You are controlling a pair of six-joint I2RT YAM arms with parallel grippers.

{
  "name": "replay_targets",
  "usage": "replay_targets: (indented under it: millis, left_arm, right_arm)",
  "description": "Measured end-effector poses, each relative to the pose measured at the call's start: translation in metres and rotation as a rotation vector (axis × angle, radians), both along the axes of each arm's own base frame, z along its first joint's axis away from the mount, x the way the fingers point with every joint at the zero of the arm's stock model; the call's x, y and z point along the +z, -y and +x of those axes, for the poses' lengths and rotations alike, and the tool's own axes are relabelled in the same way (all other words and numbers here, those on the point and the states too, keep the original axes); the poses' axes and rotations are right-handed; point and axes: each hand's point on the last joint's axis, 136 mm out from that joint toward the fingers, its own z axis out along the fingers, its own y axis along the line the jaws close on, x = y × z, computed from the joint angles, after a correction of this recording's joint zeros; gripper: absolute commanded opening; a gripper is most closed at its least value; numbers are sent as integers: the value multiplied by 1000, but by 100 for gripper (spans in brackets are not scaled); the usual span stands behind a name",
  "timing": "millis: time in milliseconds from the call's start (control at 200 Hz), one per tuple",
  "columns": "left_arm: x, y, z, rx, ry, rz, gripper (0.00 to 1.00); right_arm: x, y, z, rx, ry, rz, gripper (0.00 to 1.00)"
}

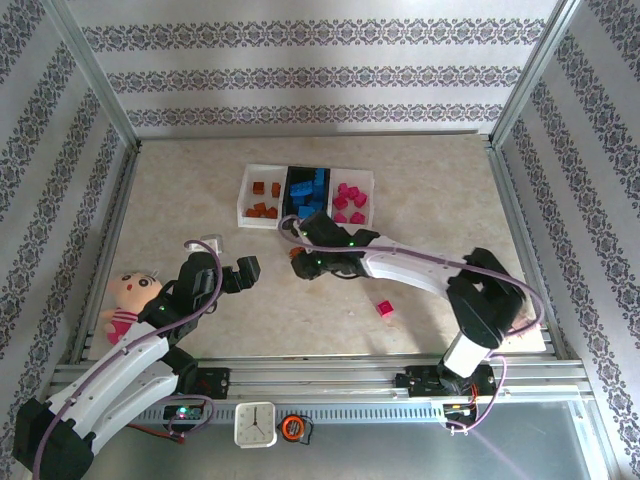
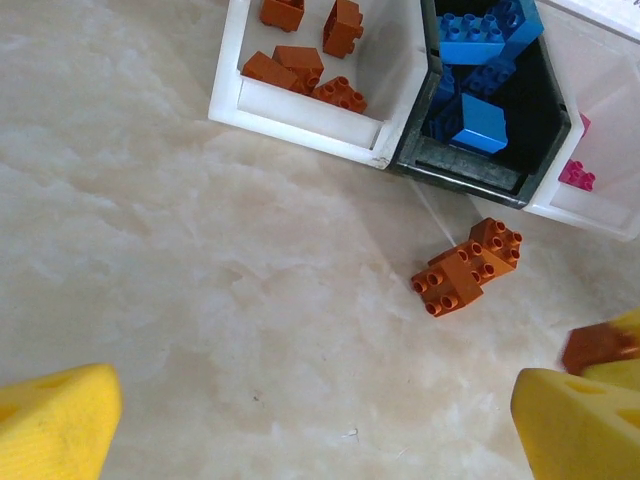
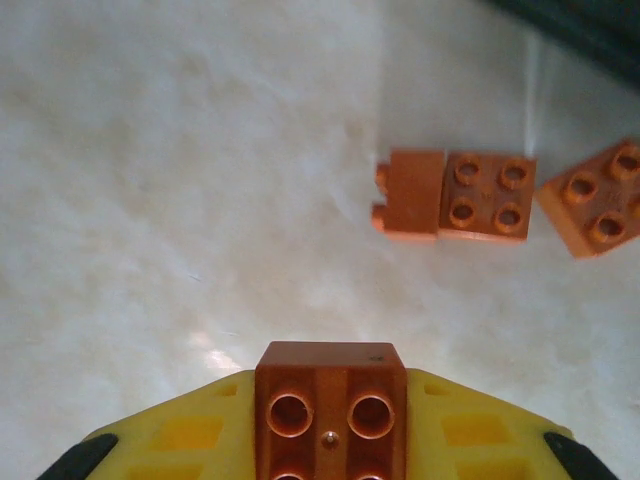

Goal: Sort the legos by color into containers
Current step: Place the lego in the container.

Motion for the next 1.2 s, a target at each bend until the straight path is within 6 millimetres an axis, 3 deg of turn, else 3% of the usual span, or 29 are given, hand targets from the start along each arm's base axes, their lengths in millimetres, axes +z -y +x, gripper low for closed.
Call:
replay_targets:
  millis: [155, 240, 335, 430, 595, 710, 790, 859, 1029, 1199]
  left_arm:
    - [-5, -1, -1, 5, -11, -3, 100]
    - [-6, -1, -2, 9, -15, -8, 100]
    - [-7, -1, -2, 12, -19, -11, 100]
    - [-7, 0, -2, 11, -21, -15, 100]
    - [-8, 2, -3, -1, -28, -22, 100]
    - [-10, 3, -3, -5, -37, -21, 100]
    - [-11, 3, -3, -6, -43, -23, 100]
    - [-13, 4, -4, -11, -51, -24, 100]
    - [-24, 10, -3, -38, -94, -25, 100]
    - [-39, 31, 2, -126, -187, -19, 91]
  right_arm:
    - [47, -17, 37, -19, 52, 114, 28]
    - [70, -37, 68, -33, 98, 169, 28]
    - [82, -59, 105, -49, 137, 205, 29]
    - [78, -79, 141, -74, 157, 222, 29]
    - [49, -102, 187, -121, 157, 208, 31]
    - [37, -115, 210, -156, 162, 195, 43]
    - [33, -122, 221, -171, 163, 196, 58]
    - [34, -122, 228, -183, 166, 200, 65]
    - [38, -115, 228, -193, 158, 192, 69]
    - [43, -81, 197, -201, 129, 154, 69]
